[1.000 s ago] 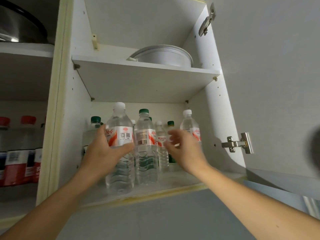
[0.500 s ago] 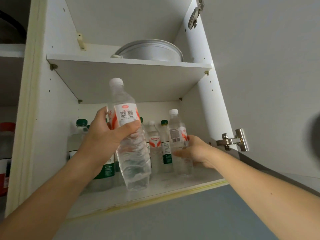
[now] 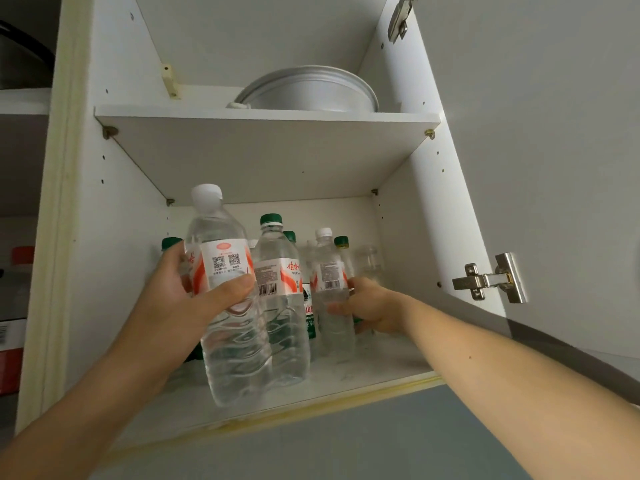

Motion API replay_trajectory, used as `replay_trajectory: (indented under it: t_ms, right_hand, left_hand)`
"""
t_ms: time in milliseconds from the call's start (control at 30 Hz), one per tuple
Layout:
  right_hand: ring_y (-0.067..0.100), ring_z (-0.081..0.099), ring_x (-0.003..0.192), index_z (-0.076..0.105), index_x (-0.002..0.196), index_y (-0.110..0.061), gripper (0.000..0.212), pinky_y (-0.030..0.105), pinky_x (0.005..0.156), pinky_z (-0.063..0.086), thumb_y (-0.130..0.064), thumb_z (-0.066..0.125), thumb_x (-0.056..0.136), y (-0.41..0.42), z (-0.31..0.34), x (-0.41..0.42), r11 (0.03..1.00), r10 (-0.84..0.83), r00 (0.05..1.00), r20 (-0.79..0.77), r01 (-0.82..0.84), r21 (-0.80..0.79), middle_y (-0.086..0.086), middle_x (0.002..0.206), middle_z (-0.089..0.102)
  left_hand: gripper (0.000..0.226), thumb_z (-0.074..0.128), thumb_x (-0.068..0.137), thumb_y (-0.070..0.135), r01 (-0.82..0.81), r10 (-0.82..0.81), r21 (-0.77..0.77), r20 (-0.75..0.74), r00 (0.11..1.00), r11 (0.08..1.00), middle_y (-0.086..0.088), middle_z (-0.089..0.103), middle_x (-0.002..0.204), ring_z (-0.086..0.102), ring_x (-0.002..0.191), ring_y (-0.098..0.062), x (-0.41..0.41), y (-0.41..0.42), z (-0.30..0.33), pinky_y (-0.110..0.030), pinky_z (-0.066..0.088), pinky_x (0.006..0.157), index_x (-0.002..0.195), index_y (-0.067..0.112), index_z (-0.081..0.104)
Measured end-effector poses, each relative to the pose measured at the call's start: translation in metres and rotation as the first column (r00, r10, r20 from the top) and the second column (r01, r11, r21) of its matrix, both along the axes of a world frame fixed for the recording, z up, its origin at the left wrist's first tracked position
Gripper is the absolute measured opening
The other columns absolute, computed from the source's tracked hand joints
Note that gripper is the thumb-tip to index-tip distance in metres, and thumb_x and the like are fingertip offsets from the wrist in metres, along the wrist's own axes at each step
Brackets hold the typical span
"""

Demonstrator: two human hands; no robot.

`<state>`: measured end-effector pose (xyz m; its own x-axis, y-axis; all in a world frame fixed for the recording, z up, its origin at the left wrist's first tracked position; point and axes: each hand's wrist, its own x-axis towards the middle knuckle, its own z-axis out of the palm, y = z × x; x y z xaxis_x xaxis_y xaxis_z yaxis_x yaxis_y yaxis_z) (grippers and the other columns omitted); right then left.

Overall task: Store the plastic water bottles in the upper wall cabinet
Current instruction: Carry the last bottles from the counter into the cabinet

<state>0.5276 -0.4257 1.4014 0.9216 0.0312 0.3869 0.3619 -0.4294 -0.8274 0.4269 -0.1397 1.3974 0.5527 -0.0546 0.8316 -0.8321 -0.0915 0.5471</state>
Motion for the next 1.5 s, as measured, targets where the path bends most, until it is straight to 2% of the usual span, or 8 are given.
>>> replay_trajectory:
  t_ms: [167, 367, 500, 700, 1000, 1267, 1400, 1500]
  right_hand:
    - [0.004, 0.075, 0.072, 0.062, 0.108, -0.025, 0.021, 0.023, 0.058, 0.058, -0.012, 0.071, 0.094, -0.001, 0.0, 0.003, 0.996, 0.089, 0.996, -0.015, -0.088, 0.018, -0.009, 0.09, 0.076]
    - [0.013, 0.07, 0.106, 0.049, 0.143, -0.018, 0.058, 0.027, 0.08, 0.058, -0.022, 0.075, 0.092, 0.003, -0.003, -0.014, 0.997, 0.071, 0.997, 0.016, -0.071, 0.025, -0.004, 0.123, 0.068]
    - [0.027, 0.055, 0.132, 0.036, 0.155, -0.014, 0.084, 0.043, 0.106, 0.051, -0.039, 0.078, 0.087, 0.007, 0.009, -0.051, 0.986, -0.139, 0.928, 0.346, 0.096, 0.14, 0.005, 0.143, 0.056]
    - [0.016, 0.068, 0.116, 0.058, 0.14, -0.028, 0.074, 0.037, 0.093, 0.059, -0.041, 0.086, 0.074, 0.01, 0.018, -0.139, 0.936, 0.31, 0.812, 0.494, -0.353, -0.007, -0.002, 0.127, 0.069]
    - [-0.012, 0.063, 0.101, 0.043, 0.137, -0.051, 0.085, 0.018, 0.076, 0.058, -0.05, 0.09, 0.065, 0.031, 0.001, -0.171, 0.977, -0.022, 0.797, 0.603, 0.145, -0.157, -0.03, 0.114, 0.066]
    - [-0.008, 0.064, 0.095, 0.046, 0.129, -0.046, 0.077, 0.018, 0.071, 0.05, -0.038, 0.092, 0.068, 0.021, -0.013, -0.152, 0.963, -0.237, 0.819, 0.522, 0.269, 0.014, -0.025, 0.108, 0.068]
    - [0.011, 0.065, 0.107, 0.045, 0.135, -0.028, 0.081, 0.032, 0.083, 0.055, -0.02, 0.093, 0.07, 0.003, -0.009, -0.121, 0.958, -0.286, 0.885, 0.367, 0.266, 0.105, -0.011, 0.116, 0.067]
    - [0.022, 0.064, 0.111, 0.04, 0.135, -0.019, 0.082, 0.045, 0.095, 0.055, -0.008, 0.09, 0.071, -0.005, -0.011, -0.097, 0.946, -0.324, 0.907, 0.269, 0.304, 0.115, -0.002, 0.117, 0.065]
  left_hand:
    - [0.058, 0.08, 0.055, 0.055, -0.01, 0.01, -0.017, -0.002, 1.0, 1.0, 0.022, 0.073, 0.101, 0.074, 0.089, -0.003, -0.002, 0.003, -0.002, -0.025, 0.062, 0.06, 0.108, 0.053, 0.056]
    - [0.071, 0.082, 0.056, 0.051, 0.026, -0.026, -0.011, -0.002, 1.0, 1.0, 0.016, 0.075, 0.104, 0.075, 0.095, -0.01, -0.01, -0.011, -0.001, -0.032, 0.064, 0.068, 0.121, 0.043, 0.056]
    - [0.08, 0.083, 0.057, 0.05, 0.073, -0.073, 0.004, 0.025, 0.997, 0.997, 0.017, 0.074, 0.105, 0.074, 0.095, -0.007, -0.018, -0.027, 0.009, -0.027, 0.063, 0.066, 0.13, 0.039, 0.053]
    - [0.07, 0.087, 0.073, 0.036, 0.069, -0.07, 0.011, 0.121, 0.99, 0.998, 0.027, 0.07, 0.099, 0.069, 0.088, 0.009, -0.031, -0.064, 0.027, -0.012, 0.055, 0.054, 0.132, 0.039, 0.049]
    - [0.072, 0.087, 0.078, 0.036, 0.073, -0.076, 0.061, 0.04, 0.996, 0.995, 0.007, 0.069, 0.117, 0.07, 0.105, -0.012, -0.028, -0.107, 0.04, -0.044, 0.059, 0.093, 0.135, 0.027, 0.044]
    - [0.077, 0.07, 0.084, 0.061, -0.127, 0.108, 0.141, 0.133, 0.985, 0.982, 0.009, 0.058, 0.133, 0.065, 0.104, -0.008, -0.022, -0.078, 0.052, -0.032, 0.056, 0.088, 0.148, 0.028, 0.042]
    - [0.077, 0.072, 0.081, 0.058, -0.423, 0.382, 0.044, 0.352, 0.854, 0.905, 0.003, 0.046, 0.141, 0.048, 0.125, -0.016, -0.005, -0.054, 0.038, -0.03, 0.043, 0.095, 0.144, 0.027, 0.041]
    - [0.106, 0.081, 0.073, 0.056, -0.483, 0.452, 0.165, 0.195, 0.87, 0.86, -0.01, 0.032, 0.156, 0.034, 0.142, -0.029, 0.012, -0.045, 0.022, -0.046, 0.037, 0.113, 0.155, 0.02, 0.024]
